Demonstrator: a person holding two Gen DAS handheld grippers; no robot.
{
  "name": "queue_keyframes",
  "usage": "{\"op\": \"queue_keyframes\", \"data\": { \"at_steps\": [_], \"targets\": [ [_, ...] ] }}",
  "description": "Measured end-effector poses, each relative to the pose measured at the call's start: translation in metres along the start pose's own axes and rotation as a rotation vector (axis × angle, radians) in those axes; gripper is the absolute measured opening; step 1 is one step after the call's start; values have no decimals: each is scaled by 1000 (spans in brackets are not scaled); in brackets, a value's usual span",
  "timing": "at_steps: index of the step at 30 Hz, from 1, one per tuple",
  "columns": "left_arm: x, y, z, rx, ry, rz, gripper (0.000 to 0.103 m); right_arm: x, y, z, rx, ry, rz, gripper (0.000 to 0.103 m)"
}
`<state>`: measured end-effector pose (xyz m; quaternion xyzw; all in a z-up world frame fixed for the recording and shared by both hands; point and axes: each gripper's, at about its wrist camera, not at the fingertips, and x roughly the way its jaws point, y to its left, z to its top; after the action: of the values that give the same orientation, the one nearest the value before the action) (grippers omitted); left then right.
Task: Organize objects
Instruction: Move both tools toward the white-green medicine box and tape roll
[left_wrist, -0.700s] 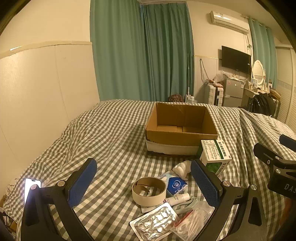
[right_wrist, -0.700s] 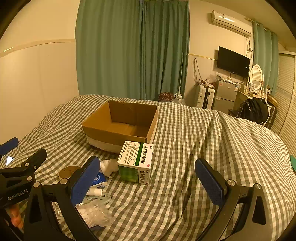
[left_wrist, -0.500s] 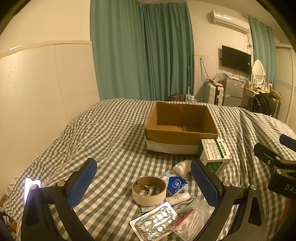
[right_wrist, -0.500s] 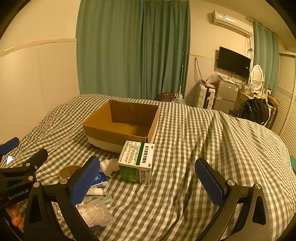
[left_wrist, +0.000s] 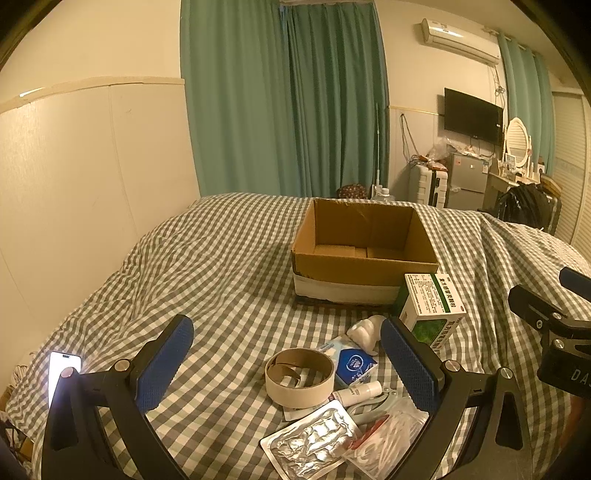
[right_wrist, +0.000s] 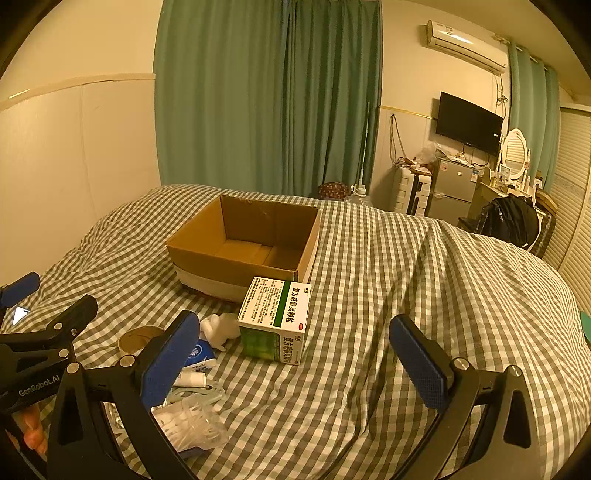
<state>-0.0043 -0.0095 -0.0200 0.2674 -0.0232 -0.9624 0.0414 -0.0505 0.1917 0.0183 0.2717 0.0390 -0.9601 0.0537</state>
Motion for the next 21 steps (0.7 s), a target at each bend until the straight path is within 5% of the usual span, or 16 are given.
{"op": "queue_keyframes", "data": {
  "at_steps": [21],
  "targets": [
    [7, 8, -2, -5, 28, -8, 103, 1, 5, 9, -14, 9, 18, 103]
  ]
}}
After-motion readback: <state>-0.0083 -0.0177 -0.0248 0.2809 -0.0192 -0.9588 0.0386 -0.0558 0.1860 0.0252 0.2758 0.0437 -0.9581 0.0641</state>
